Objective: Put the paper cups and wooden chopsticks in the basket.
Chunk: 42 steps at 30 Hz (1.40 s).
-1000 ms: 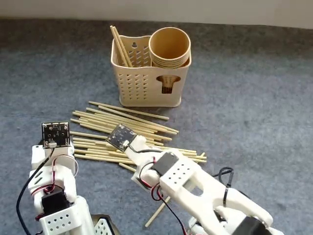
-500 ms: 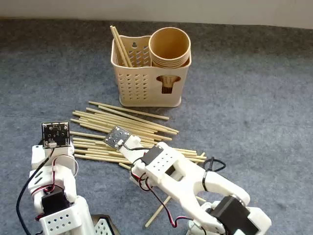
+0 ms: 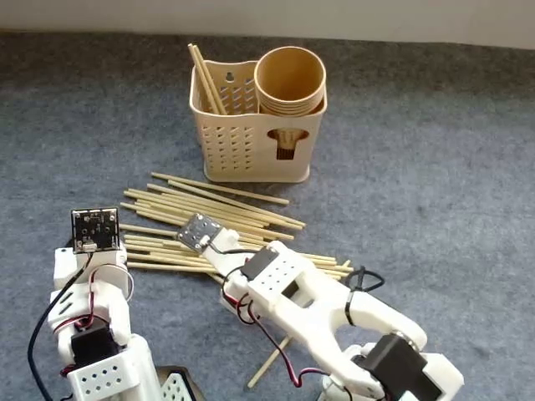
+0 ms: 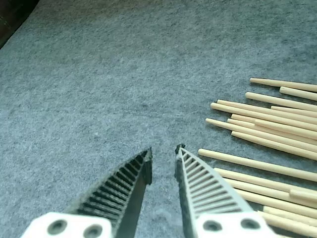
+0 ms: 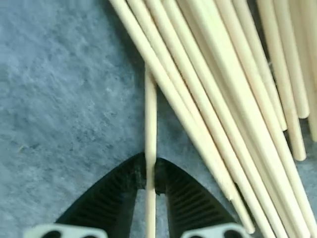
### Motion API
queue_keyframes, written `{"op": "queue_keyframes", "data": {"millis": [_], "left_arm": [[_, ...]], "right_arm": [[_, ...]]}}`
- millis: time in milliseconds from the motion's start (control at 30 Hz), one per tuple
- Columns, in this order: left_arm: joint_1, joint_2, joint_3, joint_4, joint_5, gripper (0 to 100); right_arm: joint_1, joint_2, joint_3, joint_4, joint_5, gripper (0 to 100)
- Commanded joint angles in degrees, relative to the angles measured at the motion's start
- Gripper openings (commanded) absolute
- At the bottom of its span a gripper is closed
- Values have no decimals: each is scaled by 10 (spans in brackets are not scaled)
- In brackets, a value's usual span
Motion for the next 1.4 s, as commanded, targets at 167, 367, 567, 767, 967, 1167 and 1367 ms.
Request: {"op": "queue_keyframes", "data": {"millis": [167,367,567,767,967,1167,1367], "left_arm": [[-3,-1,7,-13,4,102],[-3,-1,11,-14,4,102],[-3,-1,11,-14,4,102],[-2,-1,11,-14,4,102],[-2,-1,11,-14,4,102],[-2,-1,11,-14,4,102],[-2,-1,11,-14,4,102]], "right_arm": [[-3,-104,-10,45,-2,6],[-2,-138,-10,92,-2,6],[44,-179,-10,116,-1,6],[82,-255,-9,121,-2,6],[102,-356,-10,117,-47,6],[104,-433,-8,94,-75,6],[104,-470,-7,-17,-76,6]]}}
